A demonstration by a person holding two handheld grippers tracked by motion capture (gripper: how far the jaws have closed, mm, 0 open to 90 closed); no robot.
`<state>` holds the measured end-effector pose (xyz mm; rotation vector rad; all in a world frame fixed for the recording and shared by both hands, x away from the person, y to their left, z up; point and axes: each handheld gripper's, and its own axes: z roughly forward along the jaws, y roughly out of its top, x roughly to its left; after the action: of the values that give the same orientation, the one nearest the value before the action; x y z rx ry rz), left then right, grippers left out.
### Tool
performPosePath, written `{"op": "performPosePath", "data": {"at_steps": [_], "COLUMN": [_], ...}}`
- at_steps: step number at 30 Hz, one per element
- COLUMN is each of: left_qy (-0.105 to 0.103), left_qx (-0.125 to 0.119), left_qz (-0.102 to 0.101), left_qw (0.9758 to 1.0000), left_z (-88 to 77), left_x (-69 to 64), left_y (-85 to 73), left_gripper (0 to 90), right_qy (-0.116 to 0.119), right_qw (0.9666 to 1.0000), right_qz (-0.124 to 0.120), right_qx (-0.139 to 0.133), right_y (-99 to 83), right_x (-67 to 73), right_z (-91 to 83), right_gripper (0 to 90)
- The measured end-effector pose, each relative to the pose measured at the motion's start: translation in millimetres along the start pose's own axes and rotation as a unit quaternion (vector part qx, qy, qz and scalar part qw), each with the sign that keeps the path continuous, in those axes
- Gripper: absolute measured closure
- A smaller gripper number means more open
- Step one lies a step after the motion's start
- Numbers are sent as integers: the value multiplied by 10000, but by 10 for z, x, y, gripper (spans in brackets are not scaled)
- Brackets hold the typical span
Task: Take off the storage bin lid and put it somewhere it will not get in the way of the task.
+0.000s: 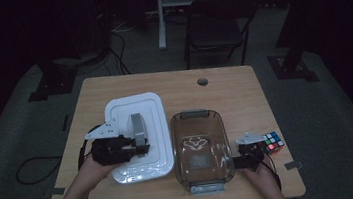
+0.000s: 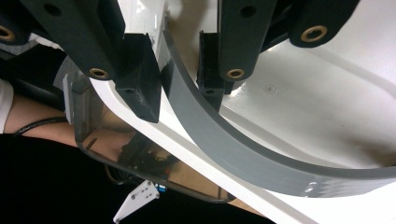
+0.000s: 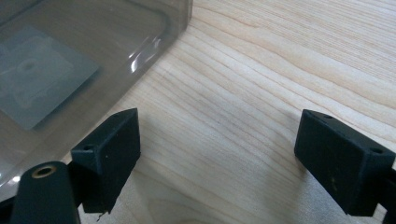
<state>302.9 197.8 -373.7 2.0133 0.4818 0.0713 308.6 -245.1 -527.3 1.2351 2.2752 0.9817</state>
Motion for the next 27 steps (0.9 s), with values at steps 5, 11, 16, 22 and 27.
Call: {"op": "performPosePath", "data": {"at_steps": [5,11,16,22,27], "left_qy": [-32,-125,-224,-330,-431], "left_qx": [55,173,256,389,535], "left_qz": [-133,-215,-315,-533,-589], "left_qw": [9999,9995,9989,9973,9959], "left_z": [31,175,321,491,652], "left_x": [122,238,327,415,492], "left_y": [-180,-334,-477,-614,-700], "left_gripper": [713,713,712,711,712], "right_qy": [-14,-15,-15,-15,-15], "right_qw": [10000,10000,10000,10000,10000], "right_qz": [0,4,5,3,4], "right_qx": [0,-1,0,0,0], "right_y": [0,0,0,0,0], "right_x": [-2,-2,-2,-2,-2], "right_z": [0,0,0,0,0], "right_gripper": [143,143,143,143,143]}}
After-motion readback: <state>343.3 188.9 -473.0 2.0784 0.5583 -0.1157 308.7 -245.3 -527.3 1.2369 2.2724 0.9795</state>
